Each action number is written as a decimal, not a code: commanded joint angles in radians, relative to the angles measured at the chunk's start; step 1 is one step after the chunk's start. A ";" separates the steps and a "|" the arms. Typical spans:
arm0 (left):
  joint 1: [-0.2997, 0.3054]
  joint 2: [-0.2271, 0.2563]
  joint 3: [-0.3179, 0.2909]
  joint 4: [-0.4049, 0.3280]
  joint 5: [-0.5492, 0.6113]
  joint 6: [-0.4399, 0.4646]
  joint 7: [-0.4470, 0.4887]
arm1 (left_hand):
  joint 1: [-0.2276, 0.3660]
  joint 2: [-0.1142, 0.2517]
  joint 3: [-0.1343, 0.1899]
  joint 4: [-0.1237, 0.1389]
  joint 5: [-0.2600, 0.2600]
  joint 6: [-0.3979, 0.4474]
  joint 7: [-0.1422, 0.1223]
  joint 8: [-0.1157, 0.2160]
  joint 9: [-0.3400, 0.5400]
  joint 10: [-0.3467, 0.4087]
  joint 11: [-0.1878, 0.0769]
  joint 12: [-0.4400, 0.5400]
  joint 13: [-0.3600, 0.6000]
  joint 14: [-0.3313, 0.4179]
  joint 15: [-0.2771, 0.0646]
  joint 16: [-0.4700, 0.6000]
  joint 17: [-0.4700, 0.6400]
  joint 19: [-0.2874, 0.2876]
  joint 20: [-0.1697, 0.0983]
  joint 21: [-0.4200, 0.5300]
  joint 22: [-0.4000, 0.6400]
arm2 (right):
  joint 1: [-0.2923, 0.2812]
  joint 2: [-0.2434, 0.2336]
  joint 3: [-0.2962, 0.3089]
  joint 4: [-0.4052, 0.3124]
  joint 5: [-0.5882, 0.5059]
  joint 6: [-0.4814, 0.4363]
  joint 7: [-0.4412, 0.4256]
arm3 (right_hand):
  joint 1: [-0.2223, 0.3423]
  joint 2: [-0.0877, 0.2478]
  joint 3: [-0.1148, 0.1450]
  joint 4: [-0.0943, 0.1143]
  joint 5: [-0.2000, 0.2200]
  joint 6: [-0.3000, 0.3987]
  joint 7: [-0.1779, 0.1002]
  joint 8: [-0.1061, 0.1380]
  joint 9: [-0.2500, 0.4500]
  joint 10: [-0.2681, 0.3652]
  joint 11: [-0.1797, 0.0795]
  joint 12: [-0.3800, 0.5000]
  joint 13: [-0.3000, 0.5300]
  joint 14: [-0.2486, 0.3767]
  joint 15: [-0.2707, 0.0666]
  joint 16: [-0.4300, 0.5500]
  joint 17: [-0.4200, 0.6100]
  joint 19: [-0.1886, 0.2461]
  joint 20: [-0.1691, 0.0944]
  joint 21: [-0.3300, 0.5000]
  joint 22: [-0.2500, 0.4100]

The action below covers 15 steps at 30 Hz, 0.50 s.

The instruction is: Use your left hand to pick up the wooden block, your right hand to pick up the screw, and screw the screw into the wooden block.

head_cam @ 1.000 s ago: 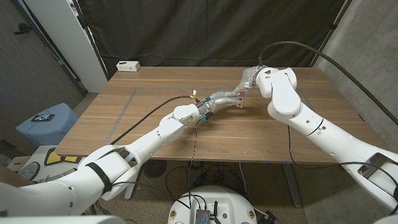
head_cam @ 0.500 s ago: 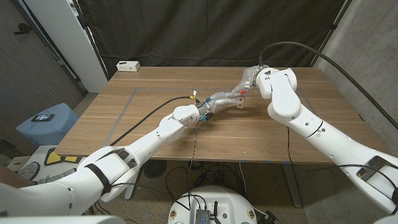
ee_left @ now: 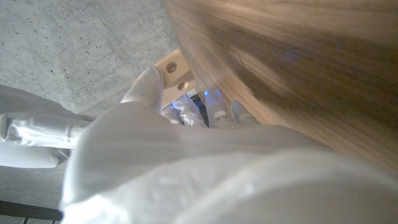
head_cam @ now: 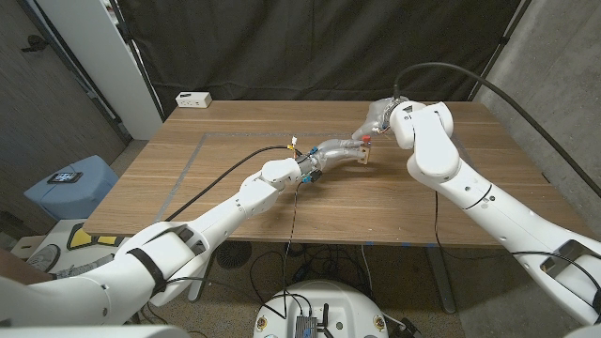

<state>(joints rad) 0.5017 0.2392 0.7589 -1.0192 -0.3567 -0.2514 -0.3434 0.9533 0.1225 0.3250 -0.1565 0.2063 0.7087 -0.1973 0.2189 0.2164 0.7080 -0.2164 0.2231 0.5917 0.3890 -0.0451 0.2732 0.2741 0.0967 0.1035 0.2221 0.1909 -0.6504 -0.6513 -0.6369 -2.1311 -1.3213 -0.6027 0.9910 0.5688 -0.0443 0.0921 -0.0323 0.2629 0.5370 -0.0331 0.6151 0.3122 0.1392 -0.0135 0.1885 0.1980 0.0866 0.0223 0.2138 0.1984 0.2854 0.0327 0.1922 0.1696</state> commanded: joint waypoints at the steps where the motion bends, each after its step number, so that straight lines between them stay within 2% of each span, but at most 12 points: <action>1: -0.008 -0.005 0.003 0.014 0.006 -0.008 -0.001 | 0.004 0.007 0.005 0.002 0.007 0.006 0.003 0.005 0.005 -0.002 -0.002 0.005 0.005 0.009 -0.085 0.000 0.003 0.000 0.005 0.005 0.003 | -0.005 -0.032 0.054 -0.021 0.168 0.034 -0.037 | 0.053 0.021 0.022 -0.030 0.002 -0.035 0.008 -0.020 -0.011 -0.028 0.003 -0.003 0.006 -0.009 0.018 -0.012 -0.002 -0.015 0.006 -0.005 0.002; 4: -0.012 -0.008 0.004 0.022 0.007 -0.010 -0.003 | 0.005 0.007 0.006 0.001 0.007 0.004 0.002 0.004 0.005 -0.002 -0.002 0.006 0.005 0.009 -0.085 0.000 0.003 -0.002 0.005 0.005 0.003 | 0.012 -0.048 0.051 -0.019 0.212 0.042 -0.032 | 0.093 0.037 0.042 -0.054 -0.010 -0.060 0.006 -0.037 -0.020 -0.048 0.013 -0.003 0.007 -0.025 0.029 -0.017 -0.004 -0.024 0.008 -0.006 0.002; 8: -0.015 -0.009 0.005 0.025 0.010 -0.011 -0.003 | 0.004 0.007 0.005 0.002 0.007 0.005 0.001 0.004 0.005 -0.002 -0.002 0.006 0.005 0.009 -0.084 0.000 0.003 -0.002 0.005 0.005 0.003 | 0.027 -0.067 0.045 -0.019 0.262 0.041 -0.040 | 0.125 0.047 0.060 -0.076 -0.024 -0.082 0.003 -0.053 -0.030 -0.065 0.016 -0.003 0.007 -0.037 0.033 -0.020 -0.005 -0.033 0.009 -0.007 0.002; 15: -0.022 -0.010 0.008 0.033 0.016 -0.016 -0.005 | 0.005 0.007 0.005 0.001 0.007 0.006 0.000 0.005 0.005 -0.002 -0.002 0.006 0.004 0.009 -0.085 0.000 0.003 -0.003 0.004 0.004 0.003 | 0.057 -0.101 0.027 -0.016 0.331 0.030 -0.047 | 0.167 0.051 0.082 -0.105 -0.021 -0.110 0.002 -0.075 -0.042 -0.093 0.018 -0.004 0.008 -0.059 0.045 -0.025 -0.006 -0.044 0.013 -0.007 0.001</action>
<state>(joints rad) 0.4901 0.2329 0.7630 -0.9996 -0.3485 -0.2590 -0.3451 0.9534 0.1224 0.3274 -0.1565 0.2063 0.7054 -0.1971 0.2187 0.2164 0.7058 -0.2173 0.2228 0.5904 0.3890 -0.0451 0.2732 0.2741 0.0967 0.1034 0.2221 0.1910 -0.6285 -0.7075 -0.5993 -2.1471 -1.1109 -0.5712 0.9584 0.7165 0.0031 0.1689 -0.1256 0.2398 0.4389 -0.0305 0.5479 0.2713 0.0545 0.0032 0.1845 0.2025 0.0386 0.0623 0.1912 0.1905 0.2461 0.0430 0.1884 0.1674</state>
